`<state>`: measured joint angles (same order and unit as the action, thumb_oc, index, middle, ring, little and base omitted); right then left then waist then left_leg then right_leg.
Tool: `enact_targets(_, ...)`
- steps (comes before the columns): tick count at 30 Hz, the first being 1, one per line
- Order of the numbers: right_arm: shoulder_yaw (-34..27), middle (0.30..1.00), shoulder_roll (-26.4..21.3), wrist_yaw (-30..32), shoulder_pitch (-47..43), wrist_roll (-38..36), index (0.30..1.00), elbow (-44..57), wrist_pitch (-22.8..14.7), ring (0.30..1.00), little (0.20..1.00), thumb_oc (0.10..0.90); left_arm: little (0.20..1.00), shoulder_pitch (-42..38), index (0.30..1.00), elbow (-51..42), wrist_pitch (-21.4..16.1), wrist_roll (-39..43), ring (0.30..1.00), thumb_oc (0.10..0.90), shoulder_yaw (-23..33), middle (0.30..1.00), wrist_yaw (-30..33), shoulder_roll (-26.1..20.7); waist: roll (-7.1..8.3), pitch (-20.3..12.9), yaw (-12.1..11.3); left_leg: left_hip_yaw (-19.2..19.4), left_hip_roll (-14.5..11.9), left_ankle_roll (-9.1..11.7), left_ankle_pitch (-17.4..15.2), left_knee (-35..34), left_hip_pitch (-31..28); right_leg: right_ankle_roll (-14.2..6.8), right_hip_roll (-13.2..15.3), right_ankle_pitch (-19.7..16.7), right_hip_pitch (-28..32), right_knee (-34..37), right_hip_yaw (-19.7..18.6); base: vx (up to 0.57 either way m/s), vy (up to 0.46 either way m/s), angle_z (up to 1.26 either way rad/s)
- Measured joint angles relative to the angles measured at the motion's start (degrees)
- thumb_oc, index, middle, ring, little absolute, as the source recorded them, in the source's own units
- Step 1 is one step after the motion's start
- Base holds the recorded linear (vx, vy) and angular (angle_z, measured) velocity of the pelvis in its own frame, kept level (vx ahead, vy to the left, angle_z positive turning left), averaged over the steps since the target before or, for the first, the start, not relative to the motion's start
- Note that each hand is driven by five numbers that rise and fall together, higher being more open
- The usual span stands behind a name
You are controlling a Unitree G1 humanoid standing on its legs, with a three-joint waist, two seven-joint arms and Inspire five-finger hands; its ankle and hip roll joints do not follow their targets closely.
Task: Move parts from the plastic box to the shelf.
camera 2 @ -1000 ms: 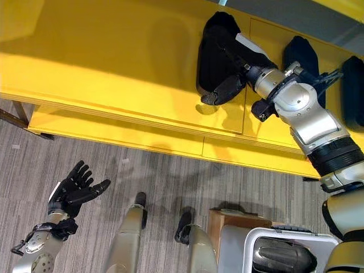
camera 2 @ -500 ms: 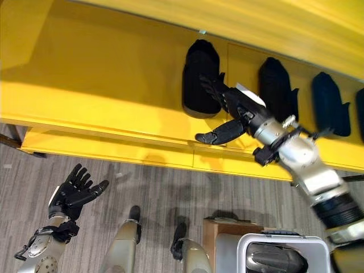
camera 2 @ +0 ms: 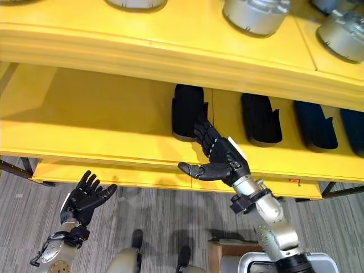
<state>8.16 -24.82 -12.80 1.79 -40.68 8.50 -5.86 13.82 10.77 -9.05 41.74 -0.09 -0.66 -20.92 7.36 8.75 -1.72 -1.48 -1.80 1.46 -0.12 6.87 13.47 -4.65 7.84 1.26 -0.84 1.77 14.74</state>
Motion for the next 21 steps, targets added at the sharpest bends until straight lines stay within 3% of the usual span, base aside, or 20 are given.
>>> enact_targets(4, 0.33, 1.0, 5.72, 1.6, 3.88, 0.09, 1.0, -0.89, -0.18, 1.0, 1.0, 0.9, 1.0, 0.51, 1.0, 0.08, -0.03, -2.07, 1.0, 0.9, -0.6, 1.0, 0.08, 1.67, 0.2, -1.61, 0.18, 1.17, -0.11, 0.05, 1.15, -2.84, -2.29, 0.07, 0.16, -0.13, 0.32, 0.13, -1.11, 0.02, 0.071, -0.13)
enact_targets(6, 0.75, 1.0, 10.05, 2.56, 4.11, 0.02, 1.0, -6.36, -1.38, 1.0, 1.0, 0.9, 1.0, 0.73, 1.0, 0.3, -0.03, -2.27, 1.0, 0.9, -1.38, 1.0, 0.25, 2.22, 0.39, -2.66, 0.83, 1.92, -0.07, 0.02, 1.33, -3.58, -3.27, 0.0, 0.3, -0.25, 0.54, 0.08, -1.86, 0.02, 0.109, -0.18)
enact_targets(15, 1.2, 1.0, 13.42, 8.46, 7.19, 0.12, 1.0, -14.95, -1.75, 1.0, 1.0, 0.9, 1.0, 0.76, 1.0, 0.62, -0.29, -4.35, 1.0, 0.9, -2.13, 1.0, 0.39, 2.27, -0.47, -3.79, 2.95, 5.19, 0.79, -1.31, 2.66, -7.13, -6.82, -0.56, 1.73, -0.89, 0.12, -1.43, -5.01, 0.0, 0.153, -0.18)
enact_targets(21, -0.92, 1.0, 14.96, 12.88, 8.73, 2.47, 1.0, -20.31, -3.69, 1.0, 1.0, 0.9, 1.0, 0.64, 1.0, 2.8, -1.37, -6.58, 1.0, 0.9, -5.03, 1.0, 1.42, 2.09, -3.13, -4.36, 4.84, 7.55, 2.69, -3.68, 3.57, -10.41, -8.85, -1.04, 4.01, -1.21, -2.75, -5.75, -7.44, -0.01, 0.216, -0.17)
